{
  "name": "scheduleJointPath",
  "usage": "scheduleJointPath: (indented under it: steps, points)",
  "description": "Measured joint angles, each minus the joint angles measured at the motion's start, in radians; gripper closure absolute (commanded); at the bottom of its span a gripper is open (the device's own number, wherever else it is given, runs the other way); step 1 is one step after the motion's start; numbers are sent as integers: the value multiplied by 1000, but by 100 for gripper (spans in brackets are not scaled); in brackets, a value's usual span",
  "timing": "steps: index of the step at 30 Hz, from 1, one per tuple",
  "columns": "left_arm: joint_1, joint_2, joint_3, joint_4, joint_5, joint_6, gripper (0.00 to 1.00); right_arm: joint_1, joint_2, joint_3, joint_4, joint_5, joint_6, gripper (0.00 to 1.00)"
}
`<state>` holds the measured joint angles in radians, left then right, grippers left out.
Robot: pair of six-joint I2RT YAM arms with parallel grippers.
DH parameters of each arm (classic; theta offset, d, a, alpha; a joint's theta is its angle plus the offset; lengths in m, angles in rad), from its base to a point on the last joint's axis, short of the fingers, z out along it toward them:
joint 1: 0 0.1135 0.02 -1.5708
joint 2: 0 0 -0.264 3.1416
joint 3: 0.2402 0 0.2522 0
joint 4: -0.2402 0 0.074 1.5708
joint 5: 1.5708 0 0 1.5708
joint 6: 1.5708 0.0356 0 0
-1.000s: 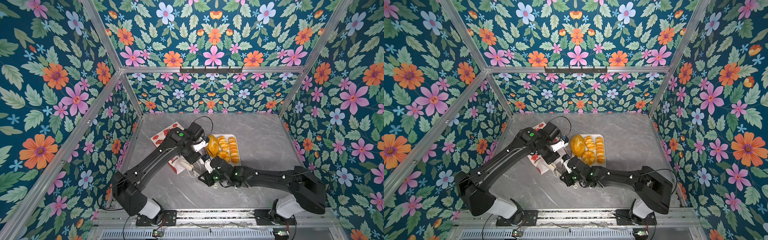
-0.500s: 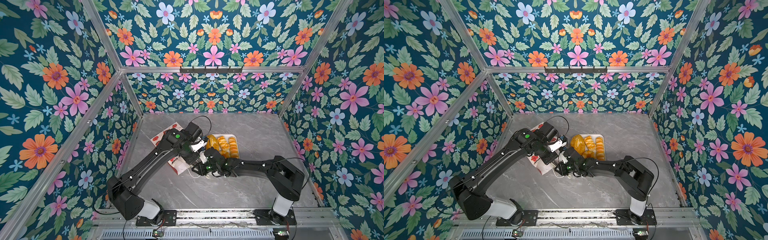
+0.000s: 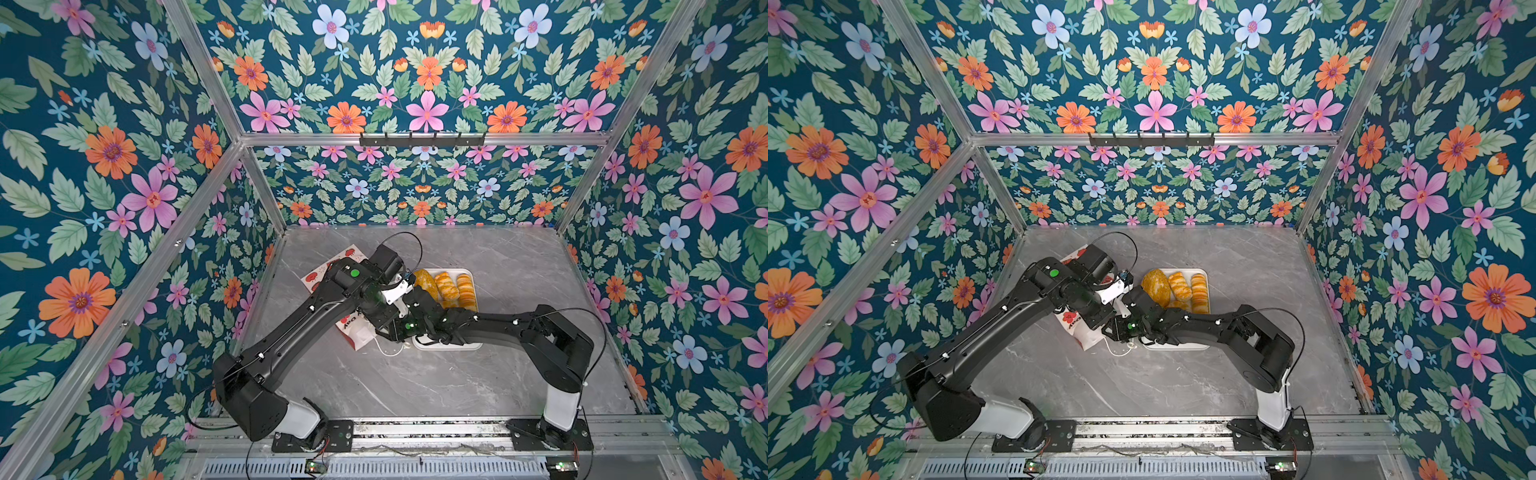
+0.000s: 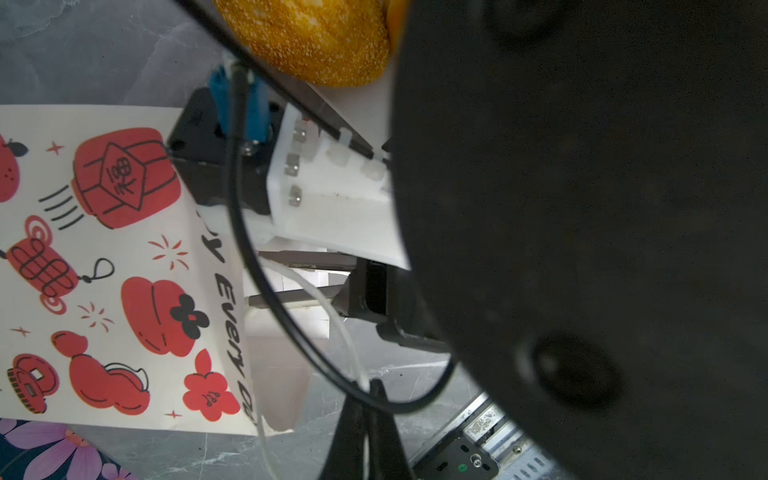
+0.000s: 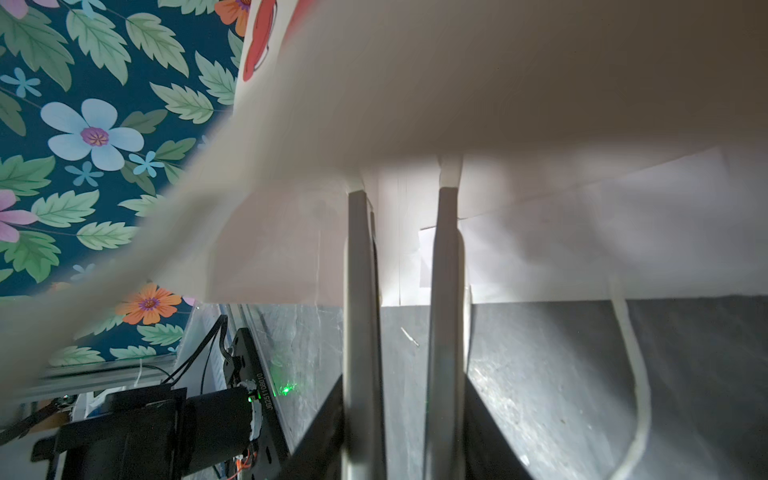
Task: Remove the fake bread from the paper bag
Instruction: 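Push the open tongs into the raised bag mouth with the right gripper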
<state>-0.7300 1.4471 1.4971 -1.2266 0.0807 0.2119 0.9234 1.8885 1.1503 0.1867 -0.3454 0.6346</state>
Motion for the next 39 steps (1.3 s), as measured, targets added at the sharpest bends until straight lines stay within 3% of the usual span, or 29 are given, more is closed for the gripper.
scheduleJointPath:
  steps: [28,37,39]
  points:
    - [2,-13,-18,7,-17,-32,100,-15,127,137,-67,5,94,58]
    - [3,-11,-17,-5,-34,-52,100,-17,178,182,-61,1,98,58]
    - [3,-11,-17,-5,-41,-54,100,-17,187,194,-59,1,98,62]
